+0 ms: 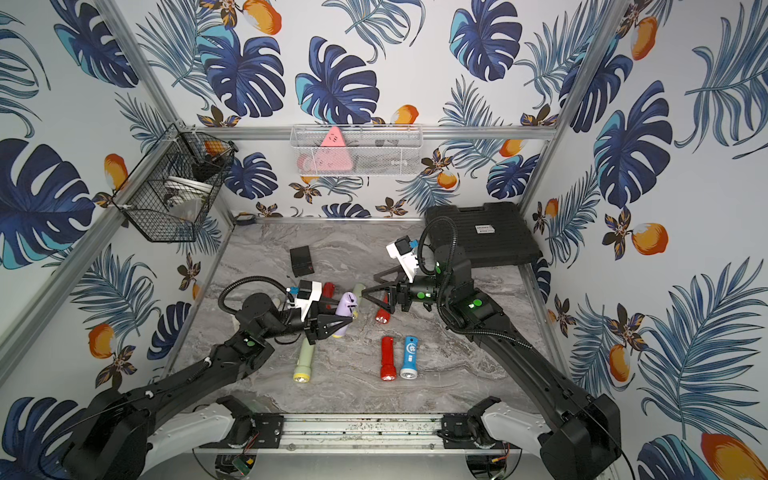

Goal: Close the plug at the bottom of the flashlight
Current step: Close the plug of the flashlight.

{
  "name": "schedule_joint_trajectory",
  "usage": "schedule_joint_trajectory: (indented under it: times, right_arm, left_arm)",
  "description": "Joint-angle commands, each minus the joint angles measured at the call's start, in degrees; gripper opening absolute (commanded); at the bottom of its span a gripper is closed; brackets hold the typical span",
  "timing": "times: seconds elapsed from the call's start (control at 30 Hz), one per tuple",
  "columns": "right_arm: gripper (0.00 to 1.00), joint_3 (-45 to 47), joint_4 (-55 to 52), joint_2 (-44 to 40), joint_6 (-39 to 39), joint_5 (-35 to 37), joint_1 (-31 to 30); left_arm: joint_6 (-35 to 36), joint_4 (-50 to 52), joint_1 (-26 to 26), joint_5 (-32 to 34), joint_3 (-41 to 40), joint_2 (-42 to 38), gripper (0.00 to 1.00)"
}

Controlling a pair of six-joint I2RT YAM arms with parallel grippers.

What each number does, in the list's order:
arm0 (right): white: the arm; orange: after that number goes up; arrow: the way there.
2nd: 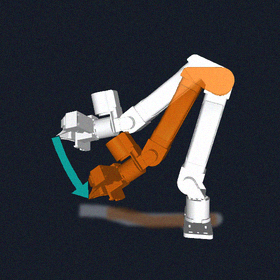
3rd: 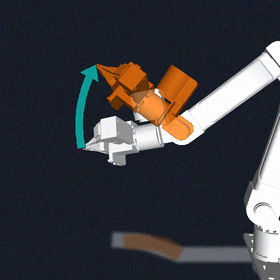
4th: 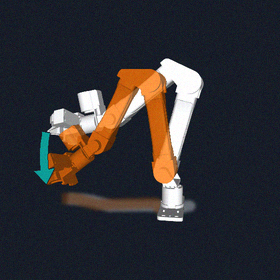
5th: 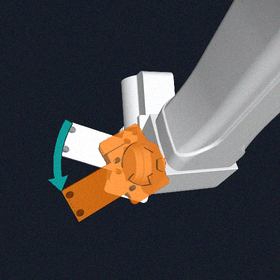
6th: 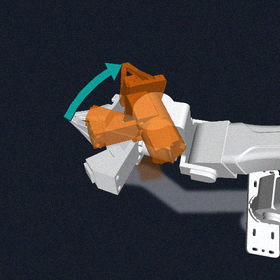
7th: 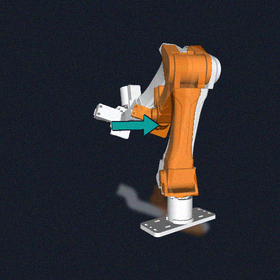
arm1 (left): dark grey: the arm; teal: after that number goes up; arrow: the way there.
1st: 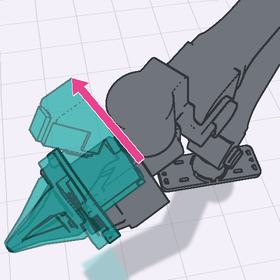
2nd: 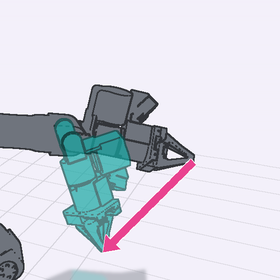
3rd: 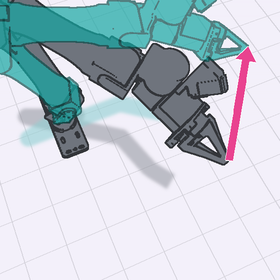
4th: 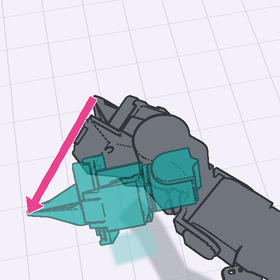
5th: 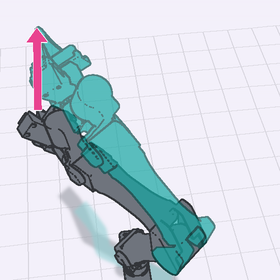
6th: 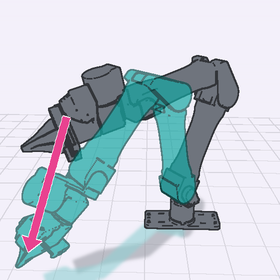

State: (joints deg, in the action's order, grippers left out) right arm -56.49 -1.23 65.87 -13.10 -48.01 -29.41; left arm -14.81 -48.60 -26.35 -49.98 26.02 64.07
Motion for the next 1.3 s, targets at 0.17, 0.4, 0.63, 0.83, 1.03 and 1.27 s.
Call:
schedule_joint_trajectory:
  times: [0.17,0.4,0.63,0.83,1.03,1.27]
  right_arm:
    - [0.84,-0.72,4.69,2.59,-1.44,-4.38,-1.08]
    - [0.79,-1.62,6.77,5.53,-2.21,-4.59,-1.62]
    - [0.75,-3.43,6.14,6.05,-1.90,-4.99,-2.49]
    - [0.72,-4.24,5.01,6.03,-1.06,-5.08,-3.33]
    - [0.68,-2.94,5.66,6.43,-1.38,-4.81,-3.61]
    - [0.66,-1.83,6.60,6.83,-2.01,-4.86,-3.79]
  left_arm:
    - [-17.25,-31.35,1.12,-6.57,-0.14,10.54,0.00]
    - [-12.51,-22.37,1.12,-7.32,0.51,7.77,0.00]
    - [-12.31,-21.43,1.09,-7.47,0.61,8.06,0.00]
    - [-13.85,-23.47,1.10,-7.59,0.70,9.40,0.00]
    - [-14.18,-23.87,1.12,-7.64,0.79,9.51,0.00]
    - [-15.42,-25.39,1.07,-7.94,0.96,9.94,0.00]
